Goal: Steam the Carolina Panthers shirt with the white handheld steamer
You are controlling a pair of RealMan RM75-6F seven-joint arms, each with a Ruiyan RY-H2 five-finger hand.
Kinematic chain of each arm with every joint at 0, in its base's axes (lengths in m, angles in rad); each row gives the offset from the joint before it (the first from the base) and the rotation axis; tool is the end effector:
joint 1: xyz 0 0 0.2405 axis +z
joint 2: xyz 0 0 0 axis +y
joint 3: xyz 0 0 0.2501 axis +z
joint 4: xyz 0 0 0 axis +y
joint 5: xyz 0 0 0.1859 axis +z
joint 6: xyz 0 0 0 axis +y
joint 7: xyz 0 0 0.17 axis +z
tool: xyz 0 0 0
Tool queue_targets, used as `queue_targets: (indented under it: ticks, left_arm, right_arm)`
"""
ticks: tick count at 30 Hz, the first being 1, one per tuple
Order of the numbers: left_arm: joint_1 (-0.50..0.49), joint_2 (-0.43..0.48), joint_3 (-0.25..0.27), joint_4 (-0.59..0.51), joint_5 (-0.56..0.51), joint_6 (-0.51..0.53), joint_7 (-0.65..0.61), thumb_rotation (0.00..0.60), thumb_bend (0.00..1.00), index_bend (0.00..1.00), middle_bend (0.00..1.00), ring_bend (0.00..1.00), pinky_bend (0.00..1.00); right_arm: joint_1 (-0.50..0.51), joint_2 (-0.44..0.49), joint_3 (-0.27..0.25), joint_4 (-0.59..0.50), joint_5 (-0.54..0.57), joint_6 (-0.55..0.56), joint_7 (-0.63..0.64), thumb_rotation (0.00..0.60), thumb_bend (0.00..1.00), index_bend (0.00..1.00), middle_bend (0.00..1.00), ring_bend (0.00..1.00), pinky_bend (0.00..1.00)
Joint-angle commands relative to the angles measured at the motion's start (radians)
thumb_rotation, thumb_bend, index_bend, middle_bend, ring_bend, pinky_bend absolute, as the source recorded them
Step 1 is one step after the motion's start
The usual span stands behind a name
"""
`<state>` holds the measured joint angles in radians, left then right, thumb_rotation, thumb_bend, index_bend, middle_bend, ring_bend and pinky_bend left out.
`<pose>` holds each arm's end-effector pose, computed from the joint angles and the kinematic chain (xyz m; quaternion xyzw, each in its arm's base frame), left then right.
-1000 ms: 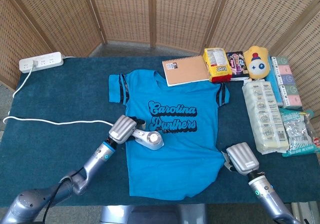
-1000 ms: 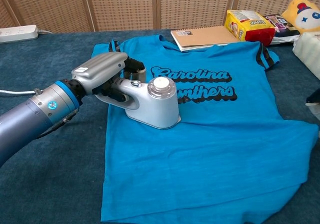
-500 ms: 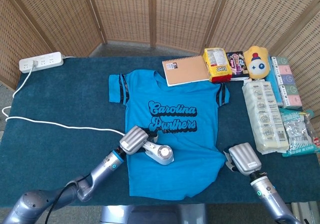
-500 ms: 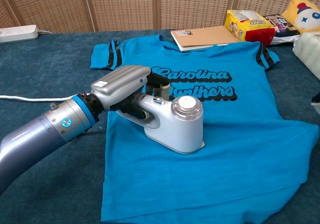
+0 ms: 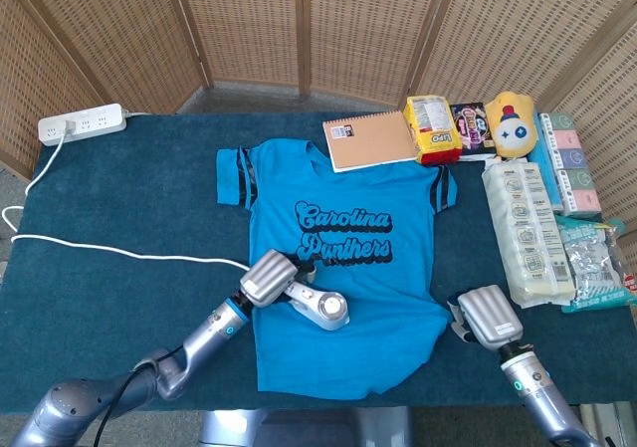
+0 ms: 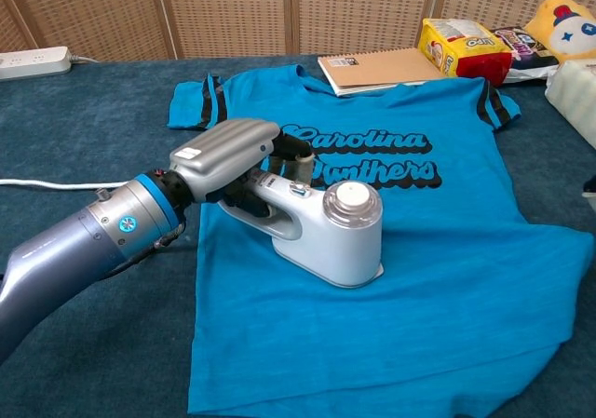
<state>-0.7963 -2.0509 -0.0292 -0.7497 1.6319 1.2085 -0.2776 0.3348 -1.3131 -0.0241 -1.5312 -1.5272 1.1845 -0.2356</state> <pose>-0.0908 0.3269 -0.1061 -0.7552 -0.3066 -0.5163 0.2628 -0.2550 -0.2489 0.0637 0.7547 -0.3397 0.3126 0.4662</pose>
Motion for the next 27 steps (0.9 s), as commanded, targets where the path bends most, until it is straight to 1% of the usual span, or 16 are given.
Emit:
queue_targets:
  ticks: [1,5,15,18,27]
  left_arm:
    - [0.002,0.003,-0.005,0.03,-0.005,0.001,-0.005,0.598,0.42,0.52,0.62,0.59,0.7]
    - [0.01,0.018,-0.016,0.095,-0.019,0.007,-0.014,0.597,0.42,0.52,0.62,0.59,0.7]
    - [0.008,0.025,-0.039,0.158,-0.045,0.004,-0.035,0.598,0.42,0.52,0.62,0.59,0.7]
    - [0.007,0.02,-0.039,0.167,-0.048,0.003,-0.039,0.597,0.42,0.52,0.62,0.59,0.7]
    - [-0.005,-0.013,-0.017,0.15,-0.019,0.025,-0.044,0.598,0.42,0.52,0.62,0.59,0.7]
  right_arm:
    - [0.001,-0.002,0.001,0.001,0.001,-0.002,-0.001,0.6,0.32,0.72,0.66,0.65,0.69]
    - [0.006,-0.008,0.002,0.001,0.002,-0.01,-0.007,0.6,0.32,0.72,0.66,0.65,0.69]
    - [0.01,-0.011,0.005,-0.002,0.007,-0.017,-0.015,0.6,0.32,0.72,0.66,0.65,0.69]
    - [0.009,-0.01,0.005,-0.001,0.009,-0.017,-0.014,0.6,0.32,0.72,0.66,0.65,0.69]
    - [0.006,-0.006,0.004,0.003,0.009,-0.012,-0.006,0.6,0.32,0.72,0.66,0.66,0.69]
